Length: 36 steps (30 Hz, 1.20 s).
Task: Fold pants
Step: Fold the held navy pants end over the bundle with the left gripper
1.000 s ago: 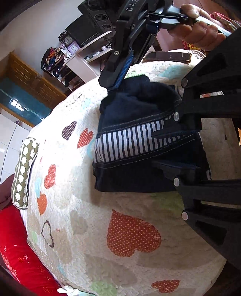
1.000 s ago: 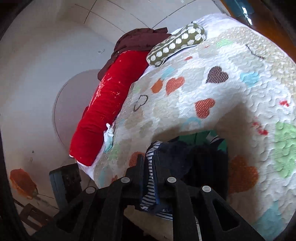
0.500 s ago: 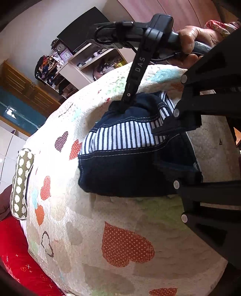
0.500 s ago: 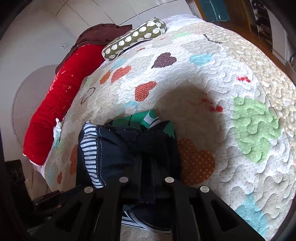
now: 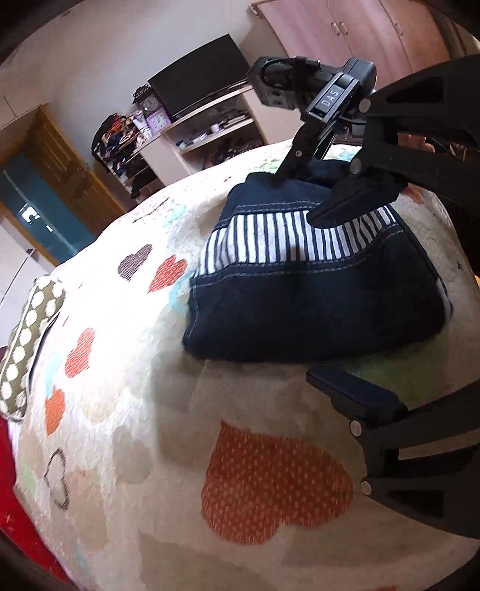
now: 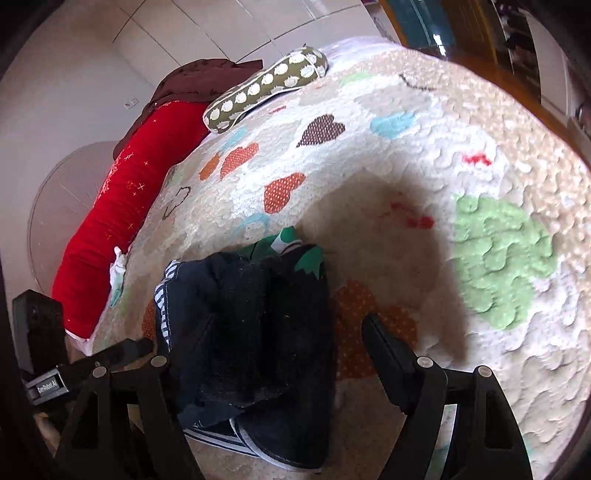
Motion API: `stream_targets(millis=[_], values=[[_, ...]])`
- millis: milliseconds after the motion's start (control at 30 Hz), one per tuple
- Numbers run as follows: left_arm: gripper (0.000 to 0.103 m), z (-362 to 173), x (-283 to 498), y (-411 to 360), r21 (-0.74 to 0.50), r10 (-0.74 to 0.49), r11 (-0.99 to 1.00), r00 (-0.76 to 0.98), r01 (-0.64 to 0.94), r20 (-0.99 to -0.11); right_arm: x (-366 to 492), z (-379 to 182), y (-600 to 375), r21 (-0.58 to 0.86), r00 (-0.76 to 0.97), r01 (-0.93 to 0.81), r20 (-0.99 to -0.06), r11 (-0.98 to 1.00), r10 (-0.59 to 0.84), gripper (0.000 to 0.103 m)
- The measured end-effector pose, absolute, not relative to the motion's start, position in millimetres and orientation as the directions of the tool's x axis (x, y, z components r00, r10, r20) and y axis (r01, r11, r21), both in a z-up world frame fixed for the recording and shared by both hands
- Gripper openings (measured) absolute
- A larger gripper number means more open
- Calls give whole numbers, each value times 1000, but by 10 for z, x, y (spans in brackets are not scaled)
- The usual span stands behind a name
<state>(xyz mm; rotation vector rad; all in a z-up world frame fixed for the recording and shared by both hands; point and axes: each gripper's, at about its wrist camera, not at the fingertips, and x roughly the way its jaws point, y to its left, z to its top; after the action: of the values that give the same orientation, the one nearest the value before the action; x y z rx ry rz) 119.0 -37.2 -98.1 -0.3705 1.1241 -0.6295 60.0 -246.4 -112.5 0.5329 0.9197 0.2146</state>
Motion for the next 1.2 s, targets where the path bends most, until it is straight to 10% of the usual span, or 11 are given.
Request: stream_targets(millis=[133, 167, 200, 267, 400, 667, 867, 1200], values=[[75, -1051, 1186, -639, -547, -619, 782, 262, 299, -740, 627, -1248, -2544, 618, 606, 58, -646, 784, 464, 75], [61, -1031, 1176, -657, -545, -620, 781, 266, 305, -738, 632, -1253, -2551, 653, 597, 39, -622, 756, 506, 44], [53, -1008, 1169, -653, -544, -619, 781, 270, 306, -737, 648, -1275, -2559, 708, 576, 22, -586, 705, 570, 35], [31, -971, 1188, -599, -557, -627, 776, 274, 296, -729, 651, -1231, -2549, 711, 582, 28, -583, 703, 567, 30], [25, -835, 1280, -425, -580, -641, 768, 308, 273, -703, 722, -1060, -2417, 693, 592, -8, -578, 721, 562, 27], [40, -645, 1675, -172, -506, -535, 842, 417, 188, -735, 1240, -738, -2041, 646, 614, -93, -562, 758, 554, 30], [41, -768, 1642, 47, -446, -455, 886, 422, 127, -784, 1511, -1062, -1964, 349, 583, 43, -769, 936, 261, 51], [52, -510, 1089, 443, -313, -280, 948, 595, 51, -753, 1032, -328, -1979, 435, 726, -81, -591, 897, 352, 51]])
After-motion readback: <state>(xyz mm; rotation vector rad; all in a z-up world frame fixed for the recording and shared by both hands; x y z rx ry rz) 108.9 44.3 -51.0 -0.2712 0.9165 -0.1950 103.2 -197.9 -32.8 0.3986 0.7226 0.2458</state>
